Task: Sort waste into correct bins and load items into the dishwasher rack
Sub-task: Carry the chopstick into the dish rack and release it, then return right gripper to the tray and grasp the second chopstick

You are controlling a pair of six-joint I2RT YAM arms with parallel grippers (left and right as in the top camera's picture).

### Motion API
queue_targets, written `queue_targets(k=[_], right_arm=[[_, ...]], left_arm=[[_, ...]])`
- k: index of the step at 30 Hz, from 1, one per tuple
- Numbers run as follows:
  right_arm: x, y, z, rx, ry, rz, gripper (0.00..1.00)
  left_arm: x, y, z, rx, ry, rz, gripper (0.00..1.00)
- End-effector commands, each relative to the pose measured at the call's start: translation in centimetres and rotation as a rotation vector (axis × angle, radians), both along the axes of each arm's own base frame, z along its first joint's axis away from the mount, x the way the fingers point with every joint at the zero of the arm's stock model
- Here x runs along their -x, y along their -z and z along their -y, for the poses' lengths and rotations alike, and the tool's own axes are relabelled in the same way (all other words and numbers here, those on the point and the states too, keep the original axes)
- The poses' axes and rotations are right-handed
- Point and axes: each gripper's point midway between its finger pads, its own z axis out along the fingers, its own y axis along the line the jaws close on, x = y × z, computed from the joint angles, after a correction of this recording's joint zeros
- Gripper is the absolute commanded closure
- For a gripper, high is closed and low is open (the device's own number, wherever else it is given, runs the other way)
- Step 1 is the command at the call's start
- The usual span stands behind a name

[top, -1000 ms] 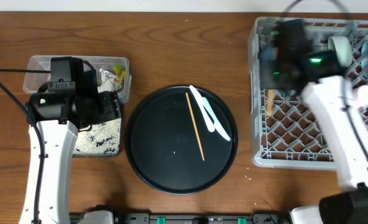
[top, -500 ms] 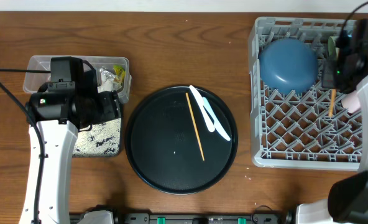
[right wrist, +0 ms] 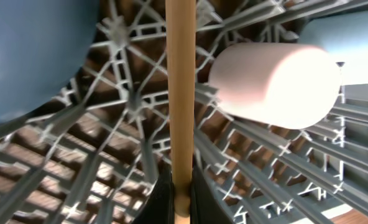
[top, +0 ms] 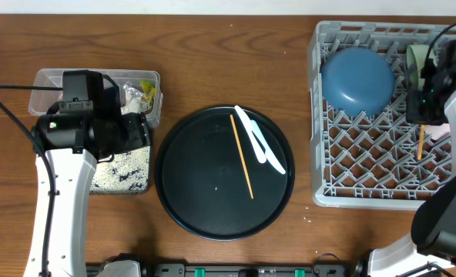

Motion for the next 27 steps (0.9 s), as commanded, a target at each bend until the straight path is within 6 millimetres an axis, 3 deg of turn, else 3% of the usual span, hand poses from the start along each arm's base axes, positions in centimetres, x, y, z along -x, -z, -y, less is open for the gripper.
queue_targets(k=[1,12,14,19,23,27], right_arm=[[0.6,0.8,0.8,0.021,0.004,-0.027,0.99],[1.1,2.8,1.4,0.024,0.005,-0.032,0.98],[1.0,2.7,1.4,0.026,0.005,-0.027,0.92],[0.6,2.6,1.5,0.027,0.004,-0.01,0.55],[0.2,2.7,0.6,-0.013,-0.014,0.007,0.51],[-0.9,2.3,-1.6,-0.085,-0.053,0.052,0.49]], left_arm=[[0.0,-0.3,-0.2,-0.005,-0.009,0.008,0.27],[0.1,-0.3,-0.2,-0.004,-0.01,0.007,0.27],[0.1,-0.3,-0.2,-0.004,-0.01,0.007,0.27],[0.1,-0.3,-0.2,-0.004,-0.01,0.007,0.27],[0.1,-0.3,-0.2,-0.004,-0.01,0.007,0.26],[0.1,-0.3,-0.2,-0.004,-0.01,0.007,0.27]])
